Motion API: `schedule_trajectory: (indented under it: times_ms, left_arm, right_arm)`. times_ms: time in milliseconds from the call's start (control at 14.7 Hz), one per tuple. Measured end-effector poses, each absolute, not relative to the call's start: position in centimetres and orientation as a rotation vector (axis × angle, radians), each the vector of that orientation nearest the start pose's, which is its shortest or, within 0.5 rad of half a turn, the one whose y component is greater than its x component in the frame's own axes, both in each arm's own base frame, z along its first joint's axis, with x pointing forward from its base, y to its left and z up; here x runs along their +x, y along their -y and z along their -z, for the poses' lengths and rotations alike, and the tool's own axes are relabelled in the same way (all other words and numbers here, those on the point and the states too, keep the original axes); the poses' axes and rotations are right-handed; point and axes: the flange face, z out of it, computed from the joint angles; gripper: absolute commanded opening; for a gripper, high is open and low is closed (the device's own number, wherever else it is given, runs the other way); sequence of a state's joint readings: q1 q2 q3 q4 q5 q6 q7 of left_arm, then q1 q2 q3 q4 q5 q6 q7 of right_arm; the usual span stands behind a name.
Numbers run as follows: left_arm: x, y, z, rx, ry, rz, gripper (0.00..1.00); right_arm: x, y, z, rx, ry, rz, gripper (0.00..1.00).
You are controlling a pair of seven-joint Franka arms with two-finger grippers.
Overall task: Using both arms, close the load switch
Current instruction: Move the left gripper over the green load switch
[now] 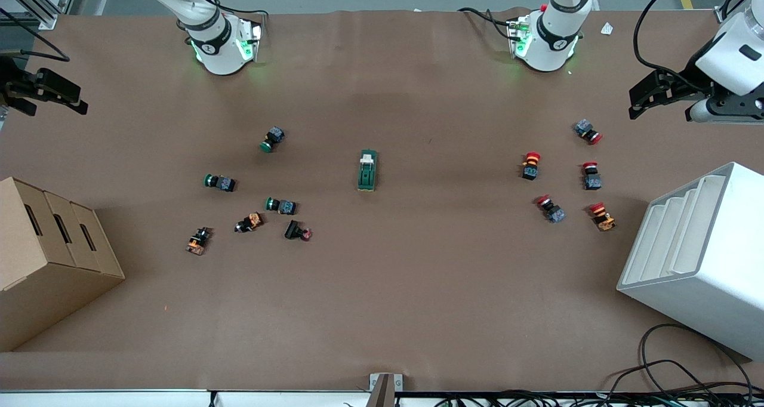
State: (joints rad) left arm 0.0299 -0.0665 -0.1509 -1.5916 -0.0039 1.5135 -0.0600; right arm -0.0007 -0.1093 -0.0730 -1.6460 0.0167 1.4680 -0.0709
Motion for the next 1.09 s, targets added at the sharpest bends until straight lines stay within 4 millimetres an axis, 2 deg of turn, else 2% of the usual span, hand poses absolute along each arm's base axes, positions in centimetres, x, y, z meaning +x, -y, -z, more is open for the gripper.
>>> schedule_trajectory:
  times_ms: [272, 340, 475, 611, 747, 883, 1086]
  left_arm:
    - [52.3, 7.0, -64.5, -3.133, -0.106, -0.019, 1.0]
    - [52.3, 7.6, -64.5, -3.132, -0.123, -0.019, 1.0]
    - [52.2, 10.0, -64.6, -3.129, -0.19, 0.014, 1.0]
    - [52.0, 14.0, -64.5, -3.131, -0.247, 0.066, 1.0]
    - [51.2, 19.9, -63.2, -3.145, -0.207, 0.08, 1.0]
    - [50.6, 25.6, -61.2, -3.176, -0.13, 0.099, 1.0]
    - [49.9, 32.3, -57.0, -3.215, 0.112, 0.106, 1.0]
  right_arm:
    - [50.7, 3.8, -63.9, -3.11, 0.003, -0.108, 1.0]
    - [50.7, 3.8, -63.9, -3.11, 0.011, -0.109, 1.0]
    - [50.7, 3.8, -63.8, -3.109, 0.032, -0.109, 1.0]
    - [50.7, 3.9, -63.8, -3.109, 0.042, -0.111, 1.0]
    - [50.7, 3.9, -63.8, -3.108, 0.046, -0.116, 1.0]
    - [50.6, 3.8, -63.8, -3.107, 0.048, -0.122, 1.0]
    - [50.5, 3.8, -64.1, -3.107, 0.049, -0.123, 1.0]
